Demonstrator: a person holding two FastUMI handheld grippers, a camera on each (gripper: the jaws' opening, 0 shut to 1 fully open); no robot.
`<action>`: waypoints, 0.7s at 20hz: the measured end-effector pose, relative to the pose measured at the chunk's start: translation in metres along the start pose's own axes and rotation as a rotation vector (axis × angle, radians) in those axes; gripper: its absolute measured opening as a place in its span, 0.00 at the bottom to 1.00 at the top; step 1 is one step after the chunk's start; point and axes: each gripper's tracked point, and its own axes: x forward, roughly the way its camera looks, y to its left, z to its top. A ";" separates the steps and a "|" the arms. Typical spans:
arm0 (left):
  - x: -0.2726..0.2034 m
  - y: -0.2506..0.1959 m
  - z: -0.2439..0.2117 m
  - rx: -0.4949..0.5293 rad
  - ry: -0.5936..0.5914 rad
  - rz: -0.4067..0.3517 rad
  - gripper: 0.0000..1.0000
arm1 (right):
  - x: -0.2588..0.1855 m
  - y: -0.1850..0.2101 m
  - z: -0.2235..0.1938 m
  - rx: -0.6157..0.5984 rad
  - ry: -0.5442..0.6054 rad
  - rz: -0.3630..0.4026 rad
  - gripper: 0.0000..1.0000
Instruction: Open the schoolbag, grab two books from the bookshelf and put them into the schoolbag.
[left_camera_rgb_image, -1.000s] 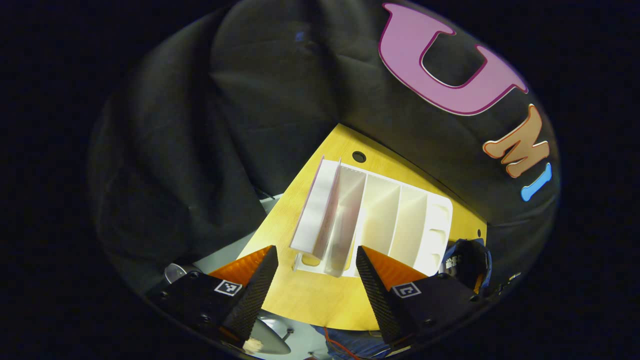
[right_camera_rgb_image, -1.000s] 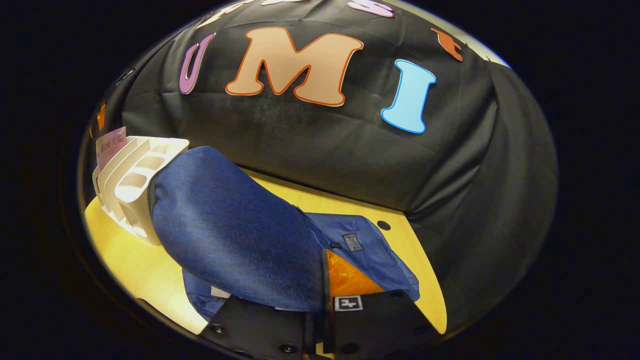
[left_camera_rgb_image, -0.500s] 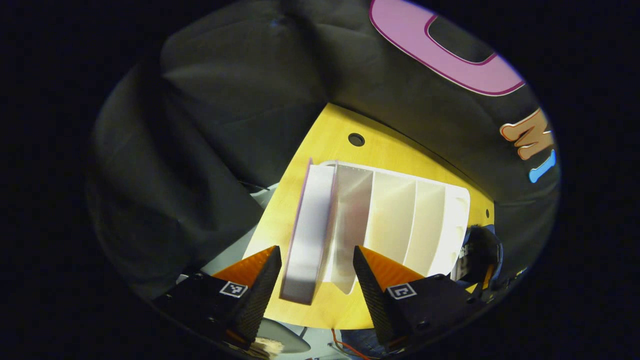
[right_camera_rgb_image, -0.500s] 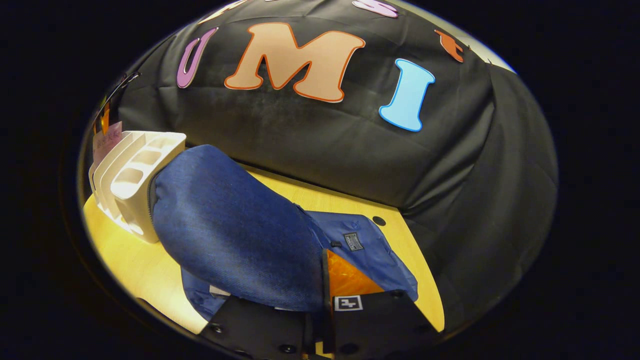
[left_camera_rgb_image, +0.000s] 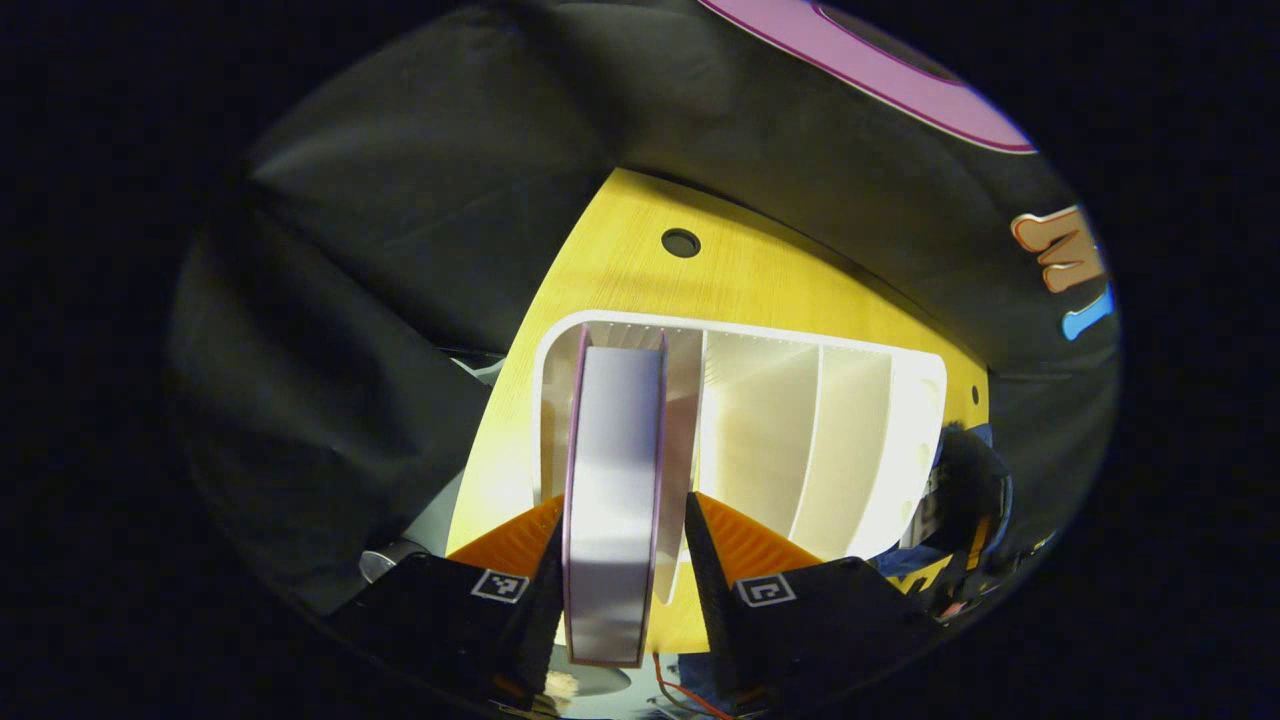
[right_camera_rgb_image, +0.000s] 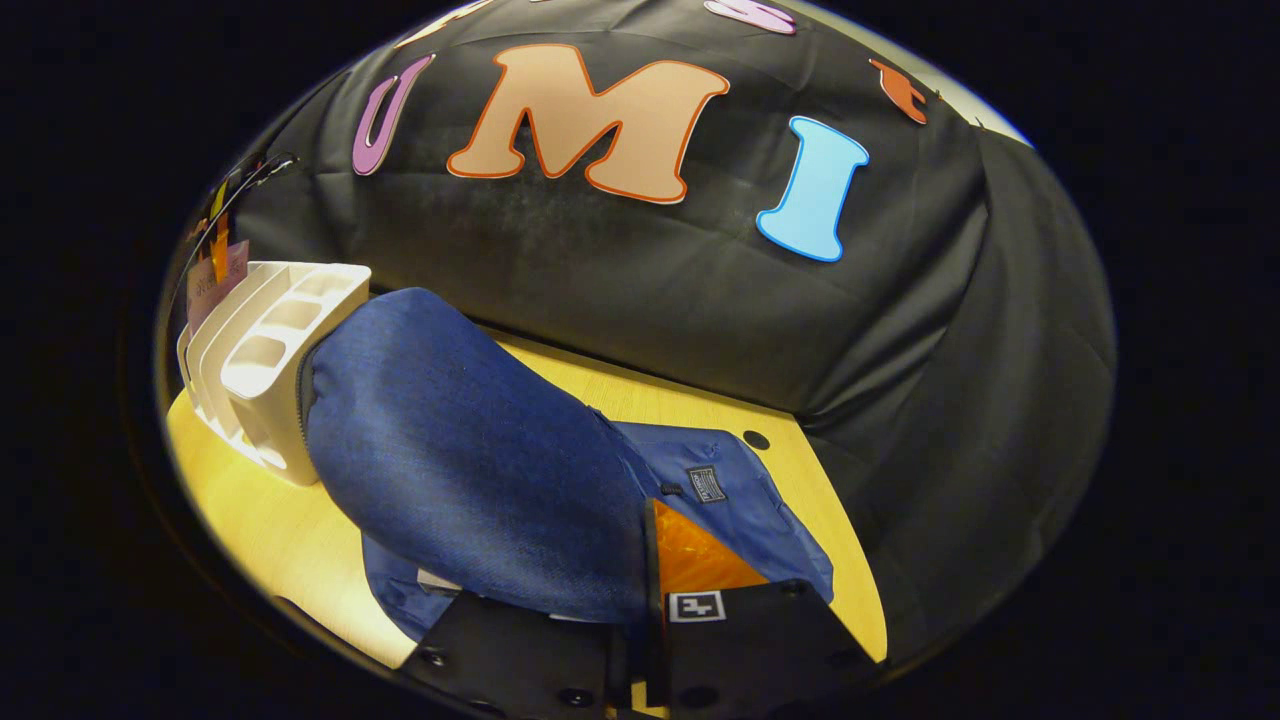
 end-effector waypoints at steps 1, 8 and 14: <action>0.006 -0.001 -0.003 0.014 0.014 0.010 0.60 | 0.000 0.001 0.000 0.000 0.000 -0.001 0.07; 0.031 0.002 -0.009 0.052 0.071 0.035 0.44 | 0.003 0.002 -0.001 0.003 0.006 -0.008 0.07; 0.043 0.005 -0.012 0.077 0.074 0.057 0.40 | 0.004 0.003 -0.003 0.003 0.011 -0.015 0.07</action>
